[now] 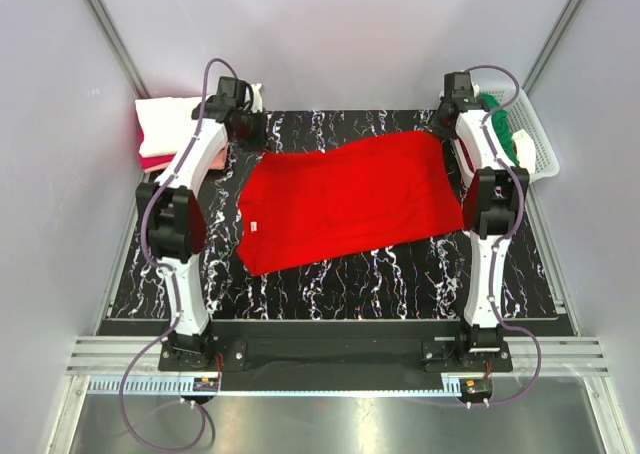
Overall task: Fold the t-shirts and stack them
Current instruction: Fold the tshirt
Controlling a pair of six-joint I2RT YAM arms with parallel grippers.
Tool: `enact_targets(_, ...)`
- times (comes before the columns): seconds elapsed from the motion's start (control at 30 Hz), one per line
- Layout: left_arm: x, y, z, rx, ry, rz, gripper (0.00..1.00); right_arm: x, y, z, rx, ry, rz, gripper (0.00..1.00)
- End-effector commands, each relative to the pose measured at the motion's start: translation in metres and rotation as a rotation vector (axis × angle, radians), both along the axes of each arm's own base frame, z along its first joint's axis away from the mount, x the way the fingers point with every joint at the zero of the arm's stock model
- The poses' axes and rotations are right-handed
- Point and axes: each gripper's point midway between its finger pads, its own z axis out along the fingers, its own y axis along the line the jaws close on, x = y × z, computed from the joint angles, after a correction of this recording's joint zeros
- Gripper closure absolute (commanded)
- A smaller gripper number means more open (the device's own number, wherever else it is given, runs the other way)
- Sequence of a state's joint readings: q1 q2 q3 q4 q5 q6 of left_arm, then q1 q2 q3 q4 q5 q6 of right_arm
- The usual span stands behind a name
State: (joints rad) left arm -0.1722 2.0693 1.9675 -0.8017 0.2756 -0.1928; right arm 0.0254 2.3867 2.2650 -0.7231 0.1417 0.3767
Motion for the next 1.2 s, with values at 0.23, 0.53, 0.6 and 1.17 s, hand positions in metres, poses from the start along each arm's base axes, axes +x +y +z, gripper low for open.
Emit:
enact_targets(0.23, -0.044, 0.019, 0.034, 0.052, -0.094, 0.024, 1.00, -0.044, -0.036, 0.042, 0.024, -0.056, -0.124, 1.00)
enact_targets(0.53, -0.088, 0.024, 0.009, 0.037, -0.035, 0.051, 1.00, -0.071, -0.049, 0.012, 0.041, 0.030, -0.164, 1.00)
enact_targets(0.6, -0.100, 0.025, -0.004, 0.037, -0.004, 0.057, 1.00, -0.073, -0.049, 0.007, 0.041, 0.042, -0.166, 1.00)
enact_targets(1.17, -0.225, 0.011, -0.056, 0.024, 0.231, 0.100, 0.62, -0.119, -0.074, -0.008, -0.017, 0.140, -0.310, 0.03)
